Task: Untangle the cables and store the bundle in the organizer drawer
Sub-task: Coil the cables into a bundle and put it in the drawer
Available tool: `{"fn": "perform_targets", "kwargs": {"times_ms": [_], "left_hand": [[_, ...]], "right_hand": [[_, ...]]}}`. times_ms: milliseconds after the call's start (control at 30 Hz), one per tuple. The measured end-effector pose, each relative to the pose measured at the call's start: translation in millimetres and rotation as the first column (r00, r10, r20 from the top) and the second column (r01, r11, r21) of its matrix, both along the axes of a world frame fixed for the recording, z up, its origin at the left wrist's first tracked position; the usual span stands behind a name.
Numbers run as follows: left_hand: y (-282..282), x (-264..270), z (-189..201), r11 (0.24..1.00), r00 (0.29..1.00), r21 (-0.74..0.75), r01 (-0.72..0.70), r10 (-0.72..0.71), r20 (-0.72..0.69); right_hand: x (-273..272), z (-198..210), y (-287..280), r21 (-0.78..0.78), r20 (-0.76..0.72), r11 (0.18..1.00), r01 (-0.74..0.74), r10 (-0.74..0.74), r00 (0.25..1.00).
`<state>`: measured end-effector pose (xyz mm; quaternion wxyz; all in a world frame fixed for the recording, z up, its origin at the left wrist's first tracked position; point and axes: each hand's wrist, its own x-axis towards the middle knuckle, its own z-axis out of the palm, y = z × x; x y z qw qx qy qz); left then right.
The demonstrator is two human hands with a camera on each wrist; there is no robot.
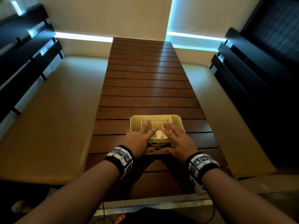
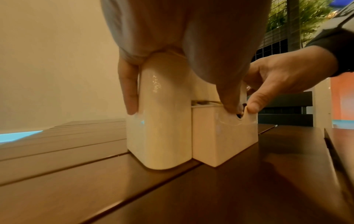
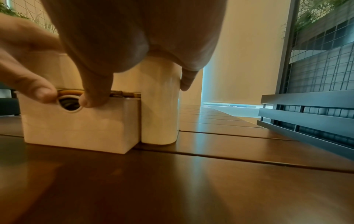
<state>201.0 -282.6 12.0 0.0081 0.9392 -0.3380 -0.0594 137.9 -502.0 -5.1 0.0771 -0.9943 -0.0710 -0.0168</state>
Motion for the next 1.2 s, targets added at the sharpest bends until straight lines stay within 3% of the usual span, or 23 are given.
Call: {"fn": "perform_targets", "kwargs": {"times_ms": [167, 367, 533, 767, 1067, 1200], "left_hand": [[2, -1, 2, 0.999, 0.999, 0.001, 0.032, -0.032, 0.006], [4, -1, 10, 0.999, 0.999, 0.028, 0.046, -0.046, 0.013], [5, 1, 13, 0.998, 0.999, 0.041, 0.05, -0.05, 0.019], [6, 2, 13, 0.998, 0.998, 0.025, 0.058, -0.059, 0.023], [7, 9, 6, 0.995, 0.995, 0.027, 0.091, -0.092, 0.047], [9, 11, 6, 0.995, 0.994, 0.04, 0.097, -0.099, 0.052]], "right_hand": [[0, 7, 0, -0.057, -0.081, 0.998, -0.009, 0.005, 0.997], [-2, 0, -1, 0.012, 0.106, 1.0, 0.003, -0.004, 0.994], [-1, 2, -4, -0.016, 0.076, 1.0, -0.026, 0.027, 0.997], [-2, -6, 9, 0.109, 0.098, 0.99, 0.084, -0.095, 0.991], [1, -8, 12, 0.01, 0.215, 0.997, 0.08, -0.081, 0.973], [6, -3, -7, -0.074, 0.196, 0.997, 0.005, 0.009, 0.981]]}}
